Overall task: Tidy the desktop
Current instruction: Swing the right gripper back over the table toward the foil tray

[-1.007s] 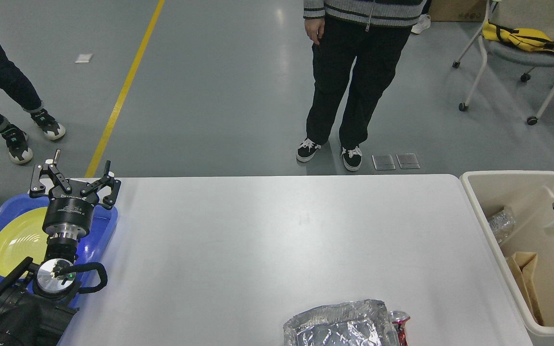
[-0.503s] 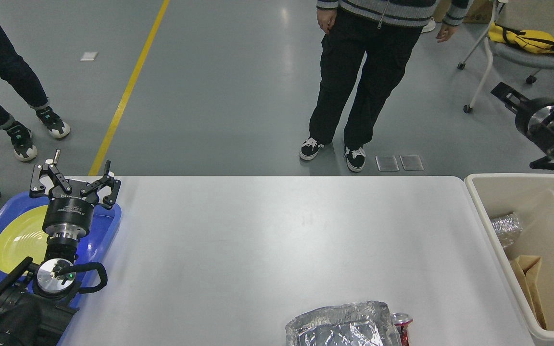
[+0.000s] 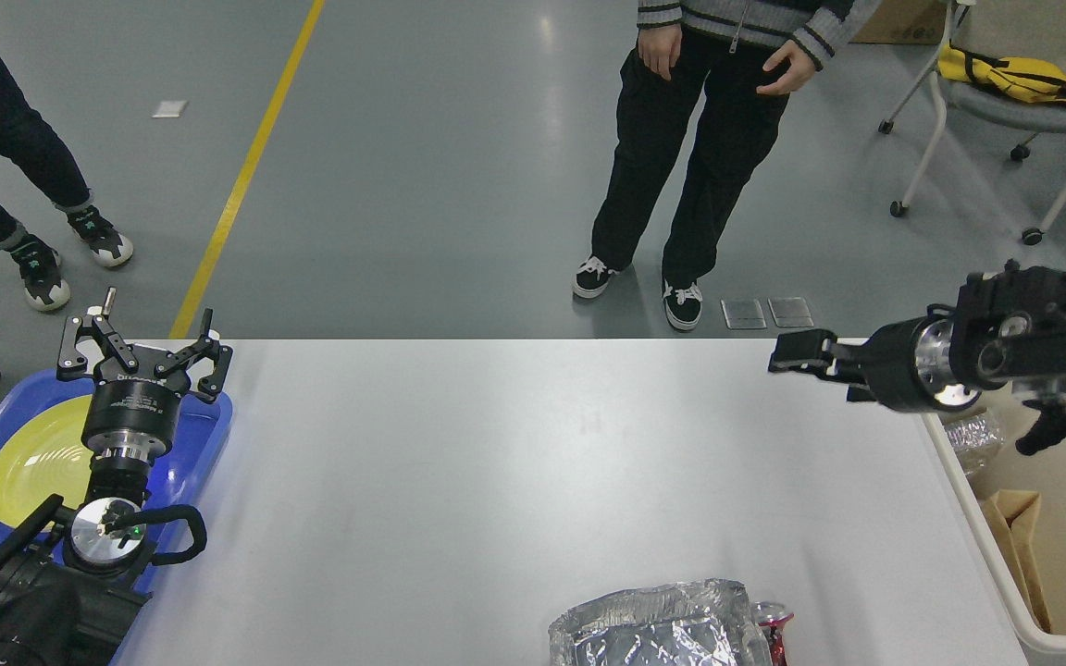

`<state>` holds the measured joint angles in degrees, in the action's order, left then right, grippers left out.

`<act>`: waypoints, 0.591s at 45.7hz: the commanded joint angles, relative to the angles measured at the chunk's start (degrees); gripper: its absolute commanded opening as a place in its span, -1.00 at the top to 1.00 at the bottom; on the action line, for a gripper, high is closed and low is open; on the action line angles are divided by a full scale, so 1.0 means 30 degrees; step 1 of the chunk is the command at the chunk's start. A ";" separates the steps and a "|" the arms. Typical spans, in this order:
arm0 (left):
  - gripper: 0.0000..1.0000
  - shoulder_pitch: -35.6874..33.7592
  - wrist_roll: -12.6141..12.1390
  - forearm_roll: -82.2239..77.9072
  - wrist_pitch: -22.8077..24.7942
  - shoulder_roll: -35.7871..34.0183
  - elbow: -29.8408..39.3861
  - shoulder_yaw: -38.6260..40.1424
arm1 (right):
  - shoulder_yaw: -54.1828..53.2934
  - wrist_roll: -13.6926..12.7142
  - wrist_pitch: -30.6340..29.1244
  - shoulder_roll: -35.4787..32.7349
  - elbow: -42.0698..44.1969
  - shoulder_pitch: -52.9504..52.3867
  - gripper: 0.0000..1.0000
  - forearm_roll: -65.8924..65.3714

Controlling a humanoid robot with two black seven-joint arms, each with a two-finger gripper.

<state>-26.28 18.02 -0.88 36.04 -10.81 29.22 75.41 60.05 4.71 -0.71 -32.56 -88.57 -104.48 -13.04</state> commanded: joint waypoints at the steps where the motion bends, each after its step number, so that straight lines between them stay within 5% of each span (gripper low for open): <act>1: -0.94 0.0000 0.0000 0.0000 0.0000 0.0000 0.0015 0.0000 | 0.0199 0.0041 -0.0116 0.0013 -0.3110 -0.0797 -1.00 -0.0196; 27: -0.94 0.0000 0.0000 0.0000 0.0000 0.0000 -0.0014 0.0000 | 0.0346 -0.0135 -0.0379 0.1126 -0.3811 0.1192 -1.00 0.1033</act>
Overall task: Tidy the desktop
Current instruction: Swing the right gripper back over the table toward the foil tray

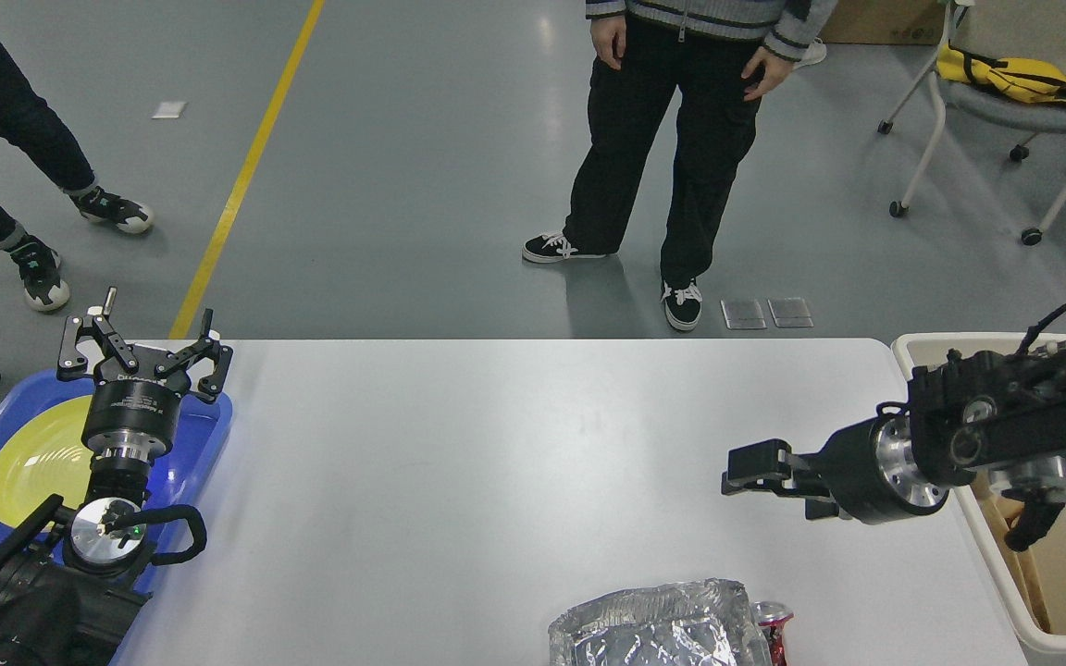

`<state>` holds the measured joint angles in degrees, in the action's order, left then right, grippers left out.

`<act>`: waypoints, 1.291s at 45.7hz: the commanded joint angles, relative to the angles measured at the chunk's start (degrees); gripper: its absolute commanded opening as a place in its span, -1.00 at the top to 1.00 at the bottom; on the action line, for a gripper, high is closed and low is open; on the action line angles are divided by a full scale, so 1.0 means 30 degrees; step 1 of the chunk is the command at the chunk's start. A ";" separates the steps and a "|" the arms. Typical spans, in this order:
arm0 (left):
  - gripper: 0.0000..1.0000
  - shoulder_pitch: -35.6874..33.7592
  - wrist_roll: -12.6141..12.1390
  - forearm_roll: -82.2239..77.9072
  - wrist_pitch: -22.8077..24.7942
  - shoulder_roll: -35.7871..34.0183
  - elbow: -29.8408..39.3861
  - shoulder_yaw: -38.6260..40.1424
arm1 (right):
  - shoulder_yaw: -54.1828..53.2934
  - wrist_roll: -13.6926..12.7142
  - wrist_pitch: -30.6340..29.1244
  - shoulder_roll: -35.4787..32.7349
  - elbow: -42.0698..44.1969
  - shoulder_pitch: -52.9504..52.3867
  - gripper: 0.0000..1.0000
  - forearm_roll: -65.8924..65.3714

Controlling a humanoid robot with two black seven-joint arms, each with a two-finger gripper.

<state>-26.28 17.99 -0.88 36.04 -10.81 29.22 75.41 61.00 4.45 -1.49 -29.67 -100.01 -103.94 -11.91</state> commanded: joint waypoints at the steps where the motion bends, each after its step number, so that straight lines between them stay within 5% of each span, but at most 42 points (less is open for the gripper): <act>1: -0.94 0.0000 0.0009 -0.0001 0.0000 0.0000 0.0015 0.0000 | 0.0027 -0.0077 -0.0149 0.0191 0.0003 0.1246 -1.00 0.0804; 23: -0.94 0.0000 0.0009 -0.0001 0.0000 0.0000 -0.0014 0.0000 | -0.0266 -0.0195 0.0291 -0.0920 0.0026 0.1717 -1.00 0.1479; 37: -0.94 0.0000 -0.0020 -0.0001 0.0000 0.0000 -0.0014 0.0000 | 0.1551 -0.0019 -0.2697 -0.3177 0.1344 -0.1301 -1.00 0.1304; 59: -0.94 0.0000 0.0009 -0.0001 0.0000 0.0000 -0.0014 0.0000 | 0.1463 -0.0165 -0.1616 -0.3061 0.1461 0.0308 -1.00 0.1304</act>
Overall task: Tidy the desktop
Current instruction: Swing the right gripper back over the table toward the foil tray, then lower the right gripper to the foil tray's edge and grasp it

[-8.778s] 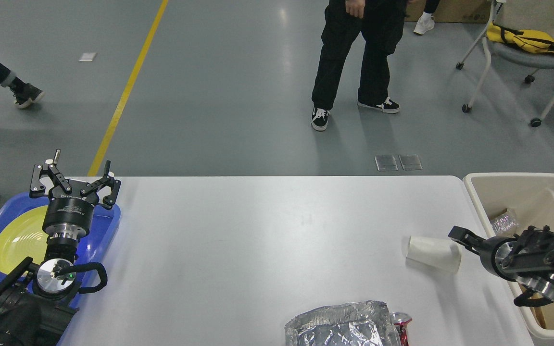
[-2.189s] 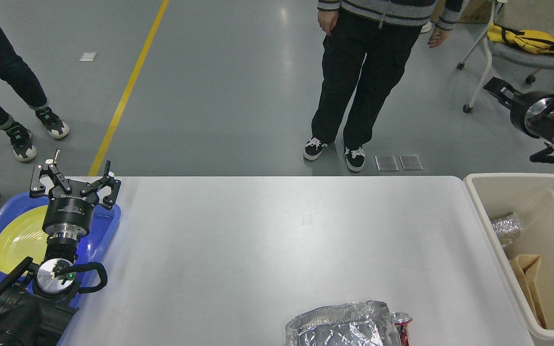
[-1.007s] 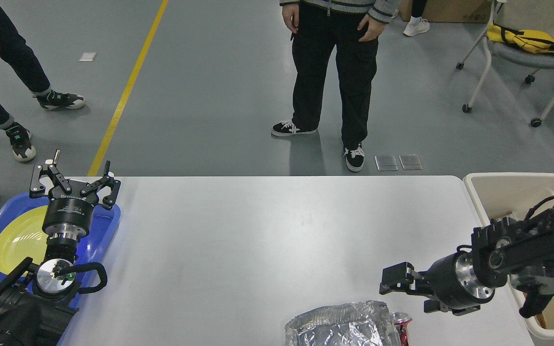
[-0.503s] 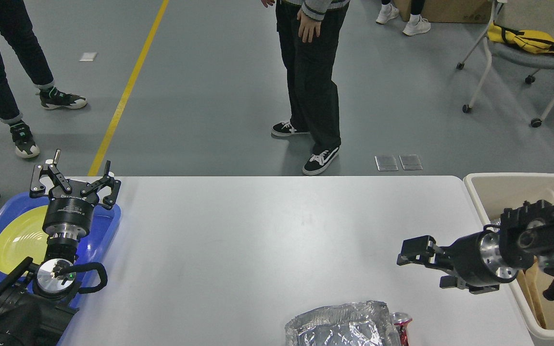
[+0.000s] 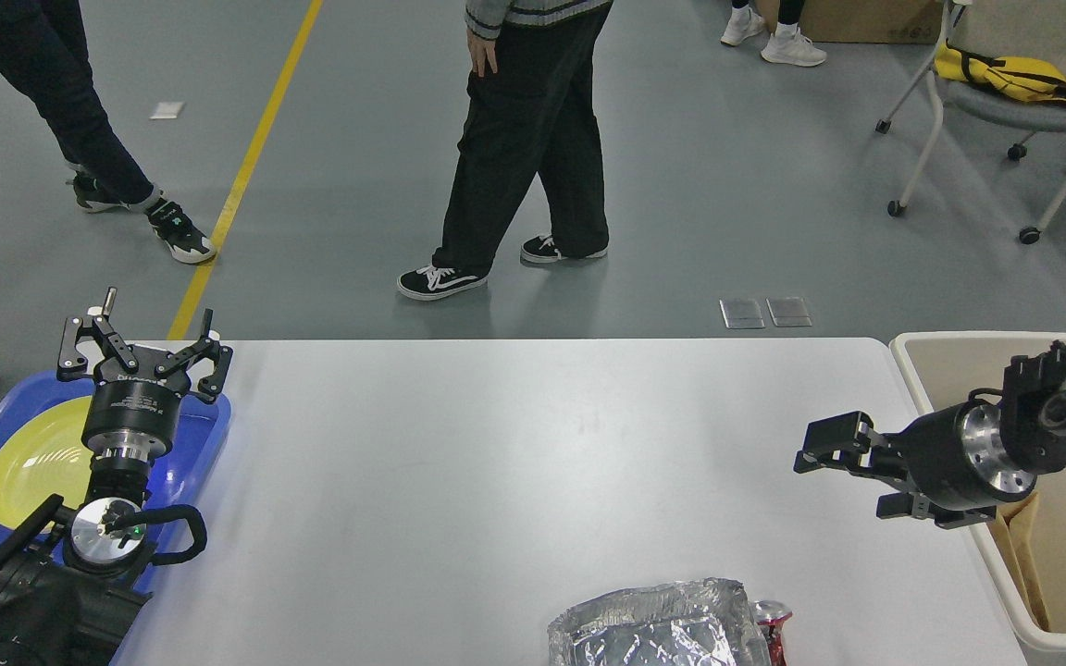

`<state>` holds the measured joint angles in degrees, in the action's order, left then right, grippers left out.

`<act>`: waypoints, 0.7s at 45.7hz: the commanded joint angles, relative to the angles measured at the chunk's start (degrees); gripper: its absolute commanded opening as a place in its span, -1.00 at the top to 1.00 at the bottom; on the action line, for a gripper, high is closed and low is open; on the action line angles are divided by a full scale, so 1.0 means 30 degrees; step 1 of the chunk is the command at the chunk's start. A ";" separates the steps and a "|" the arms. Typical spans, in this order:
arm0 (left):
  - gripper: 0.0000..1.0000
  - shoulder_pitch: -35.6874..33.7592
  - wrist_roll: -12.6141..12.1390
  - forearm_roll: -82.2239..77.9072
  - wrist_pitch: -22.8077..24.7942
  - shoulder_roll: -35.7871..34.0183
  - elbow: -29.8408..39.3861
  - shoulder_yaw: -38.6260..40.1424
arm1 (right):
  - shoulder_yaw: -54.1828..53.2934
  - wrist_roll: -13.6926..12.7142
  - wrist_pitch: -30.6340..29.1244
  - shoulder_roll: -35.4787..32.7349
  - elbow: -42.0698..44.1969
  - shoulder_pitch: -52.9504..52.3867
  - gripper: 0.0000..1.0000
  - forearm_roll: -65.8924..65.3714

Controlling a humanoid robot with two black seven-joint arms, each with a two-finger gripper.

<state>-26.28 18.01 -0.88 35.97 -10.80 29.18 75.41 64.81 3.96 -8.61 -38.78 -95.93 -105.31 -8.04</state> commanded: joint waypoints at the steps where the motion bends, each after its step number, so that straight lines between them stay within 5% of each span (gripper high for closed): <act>1: -0.94 0.0000 0.0001 0.0001 -0.0008 -0.0002 0.0000 0.0001 | 0.0194 -0.0030 0.0991 -0.0024 0.0072 0.1000 -1.00 0.0014; 32: -0.94 0.0029 -0.0057 0.0001 0.0021 -0.0002 0.0029 -0.0029 | 0.0750 -0.0089 0.1667 -0.1342 -0.1357 0.5452 -1.00 0.0715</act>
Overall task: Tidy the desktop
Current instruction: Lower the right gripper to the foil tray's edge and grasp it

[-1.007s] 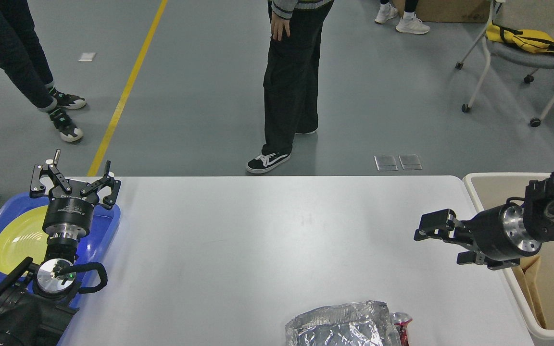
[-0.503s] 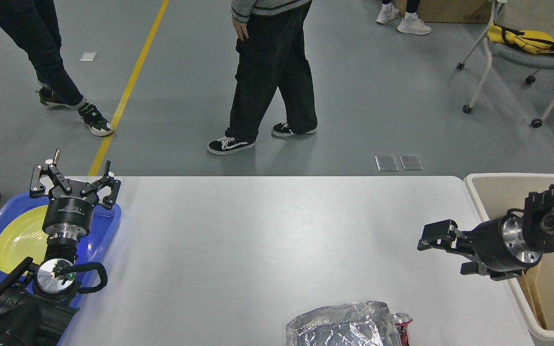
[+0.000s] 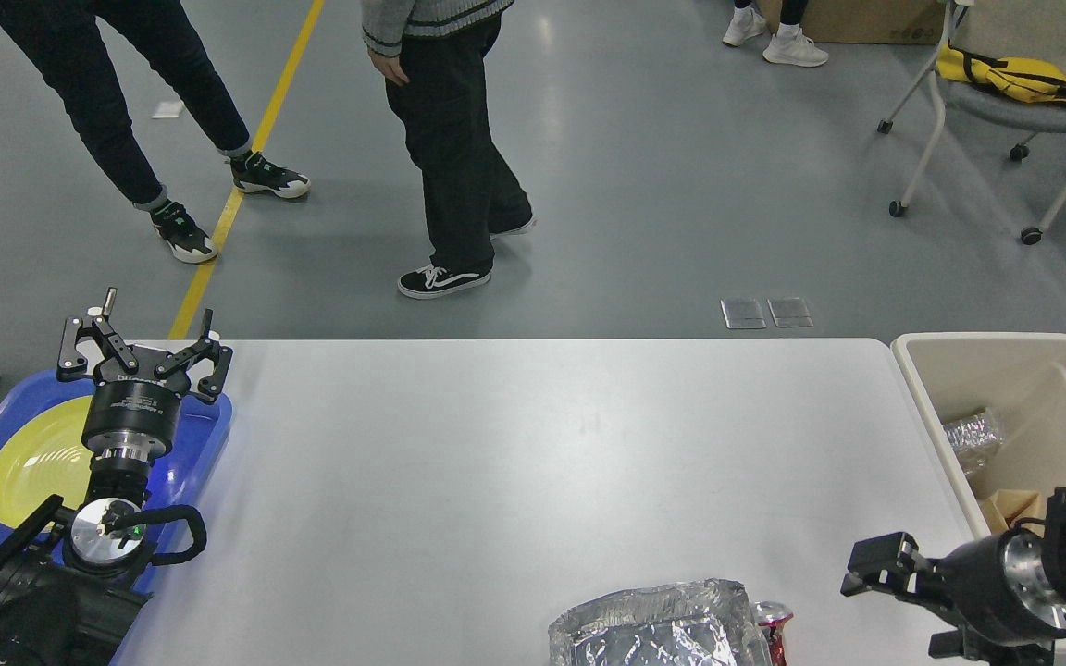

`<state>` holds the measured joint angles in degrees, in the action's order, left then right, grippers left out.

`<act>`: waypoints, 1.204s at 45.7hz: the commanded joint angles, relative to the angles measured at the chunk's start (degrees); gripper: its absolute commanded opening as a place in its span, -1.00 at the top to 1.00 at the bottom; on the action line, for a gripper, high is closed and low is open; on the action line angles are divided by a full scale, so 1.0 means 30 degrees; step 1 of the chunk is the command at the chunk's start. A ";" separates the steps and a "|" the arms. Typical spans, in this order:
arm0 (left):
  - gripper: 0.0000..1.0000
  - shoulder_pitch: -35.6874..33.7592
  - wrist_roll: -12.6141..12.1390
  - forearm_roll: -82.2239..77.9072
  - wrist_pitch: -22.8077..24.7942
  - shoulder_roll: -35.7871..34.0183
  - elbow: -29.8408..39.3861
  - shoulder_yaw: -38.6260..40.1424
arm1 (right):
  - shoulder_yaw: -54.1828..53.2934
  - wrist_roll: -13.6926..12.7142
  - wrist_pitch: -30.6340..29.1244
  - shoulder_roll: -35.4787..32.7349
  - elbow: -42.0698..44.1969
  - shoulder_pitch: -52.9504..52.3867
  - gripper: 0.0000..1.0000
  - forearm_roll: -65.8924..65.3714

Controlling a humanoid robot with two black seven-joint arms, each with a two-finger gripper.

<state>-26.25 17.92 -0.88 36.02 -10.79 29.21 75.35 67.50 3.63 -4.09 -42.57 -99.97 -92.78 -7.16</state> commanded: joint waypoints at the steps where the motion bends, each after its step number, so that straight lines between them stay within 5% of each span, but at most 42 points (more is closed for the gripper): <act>1: -0.94 0.0019 -0.0025 0.0000 0.0006 0.0022 0.0020 -0.0010 | -0.0206 0.0021 0.0220 -0.0078 -0.0010 0.1625 -1.00 0.0567; 11: -0.94 0.0019 -0.0025 0.0000 0.0006 -0.0007 0.0020 -0.0010 | -0.2637 0.0050 0.1627 -0.0048 -0.0010 0.5290 -1.00 0.0832; 27: -0.94 0.0019 -0.0025 0.0000 0.0006 0.0022 0.0020 -0.0010 | -0.3370 0.0284 0.1950 0.0214 -0.0010 0.4502 -1.00 0.1096; 35: -0.94 -0.0010 -0.0025 0.0000 0.0006 -0.0007 0.0020 -0.0010 | -0.3370 0.0372 0.2212 0.2116 0.0041 0.3972 -1.00 0.1096; 46: -0.94 0.0019 -0.0025 0.0000 0.0006 -0.0007 0.0020 -0.0010 | -0.2231 0.1456 0.6428 0.6159 0.0510 0.5378 -1.00 -0.1534; 55: -0.94 -0.0010 -0.0025 0.0000 0.0006 -0.0007 0.0020 0.0019 | -0.0265 0.1515 0.8717 0.7890 0.1886 0.5613 -1.00 -0.3006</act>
<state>-26.20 17.84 -0.88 36.04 -10.82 29.28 75.32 64.56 8.08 19.31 -21.05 -96.57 -76.40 -14.94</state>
